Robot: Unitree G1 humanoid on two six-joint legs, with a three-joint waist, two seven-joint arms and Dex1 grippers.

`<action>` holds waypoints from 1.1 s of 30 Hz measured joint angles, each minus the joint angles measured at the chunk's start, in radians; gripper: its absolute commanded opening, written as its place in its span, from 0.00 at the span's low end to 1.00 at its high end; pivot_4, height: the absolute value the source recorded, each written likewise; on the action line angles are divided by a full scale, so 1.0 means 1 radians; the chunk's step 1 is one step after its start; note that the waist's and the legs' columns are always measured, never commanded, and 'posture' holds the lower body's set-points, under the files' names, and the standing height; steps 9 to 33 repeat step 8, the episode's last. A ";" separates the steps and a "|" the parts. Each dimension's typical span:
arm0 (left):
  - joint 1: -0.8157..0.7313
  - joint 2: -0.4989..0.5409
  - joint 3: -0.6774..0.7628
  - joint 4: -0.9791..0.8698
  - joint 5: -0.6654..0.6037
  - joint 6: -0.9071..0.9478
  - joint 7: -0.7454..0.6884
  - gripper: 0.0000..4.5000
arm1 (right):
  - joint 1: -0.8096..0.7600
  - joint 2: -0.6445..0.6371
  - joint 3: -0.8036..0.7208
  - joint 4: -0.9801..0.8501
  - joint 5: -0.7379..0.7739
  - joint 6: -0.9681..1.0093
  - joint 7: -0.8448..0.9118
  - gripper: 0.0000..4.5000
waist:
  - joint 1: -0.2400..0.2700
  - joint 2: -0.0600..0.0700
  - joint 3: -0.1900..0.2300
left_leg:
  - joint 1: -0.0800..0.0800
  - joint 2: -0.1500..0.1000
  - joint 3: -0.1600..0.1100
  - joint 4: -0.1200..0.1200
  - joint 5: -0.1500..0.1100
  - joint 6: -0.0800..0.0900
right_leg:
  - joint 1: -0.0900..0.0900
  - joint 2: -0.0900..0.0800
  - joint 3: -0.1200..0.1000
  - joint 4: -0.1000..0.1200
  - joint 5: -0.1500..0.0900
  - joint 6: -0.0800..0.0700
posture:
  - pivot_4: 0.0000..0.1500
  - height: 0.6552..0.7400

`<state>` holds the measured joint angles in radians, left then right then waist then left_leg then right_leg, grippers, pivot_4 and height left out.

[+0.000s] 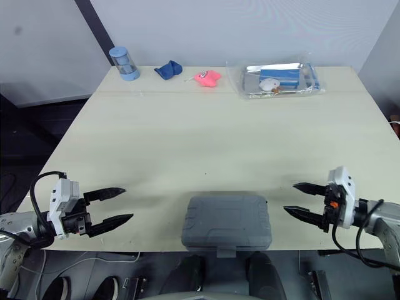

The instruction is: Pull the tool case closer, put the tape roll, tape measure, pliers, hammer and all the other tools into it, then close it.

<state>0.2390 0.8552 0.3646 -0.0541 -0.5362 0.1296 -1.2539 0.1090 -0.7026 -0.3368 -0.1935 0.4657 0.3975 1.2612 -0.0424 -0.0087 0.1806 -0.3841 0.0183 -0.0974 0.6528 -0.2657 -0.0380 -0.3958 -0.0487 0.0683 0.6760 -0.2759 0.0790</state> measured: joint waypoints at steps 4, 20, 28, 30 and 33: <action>0.001 0.000 0.001 0.006 0.023 -0.005 0.019 1.00 | 0.065 -0.020 -0.034 0.074 -0.047 -0.184 0.024 1.00 | 0.000 0.000 0.000 | 0.000 0.000 0.001 0.000 0.000 0.000 | 0.001 0.000 0.001 0.000 0.000 0.000 | 1.00 1.00; 0.001 -0.001 0.001 0.007 0.037 -0.022 0.019 1.00 | 0.096 -0.028 -0.044 0.130 -0.042 -0.275 0.043 1.00 | -0.001 0.000 0.000 | 0.001 0.000 0.001 0.000 0.000 0.000 | 0.001 0.000 0.001 0.000 0.000 0.000 | 1.00 1.00; 0.001 -0.001 0.001 0.007 0.037 -0.022 0.019 1.00 | 0.096 -0.028 -0.044 0.130 -0.042 -0.275 0.043 1.00 | -0.001 0.000 0.000 | 0.001 0.000 0.001 0.000 0.000 0.000 | 0.001 0.000 0.001 0.000 0.000 0.000 | 1.00 1.00; 0.001 -0.001 0.001 0.007 0.037 -0.022 0.019 1.00 | 0.096 -0.028 -0.044 0.130 -0.042 -0.275 0.043 1.00 | -0.001 0.000 0.000 | 0.001 0.000 0.001 0.000 0.000 0.000 | 0.001 0.000 0.001 0.000 0.000 0.000 | 1.00 1.00; 0.001 -0.001 0.001 0.007 0.037 -0.022 0.019 1.00 | 0.096 -0.028 -0.044 0.130 -0.042 -0.275 0.043 1.00 | -0.001 0.000 0.000 | 0.001 0.000 0.001 0.000 0.000 0.000 | 0.001 0.000 0.001 0.000 0.000 0.000 | 1.00 1.00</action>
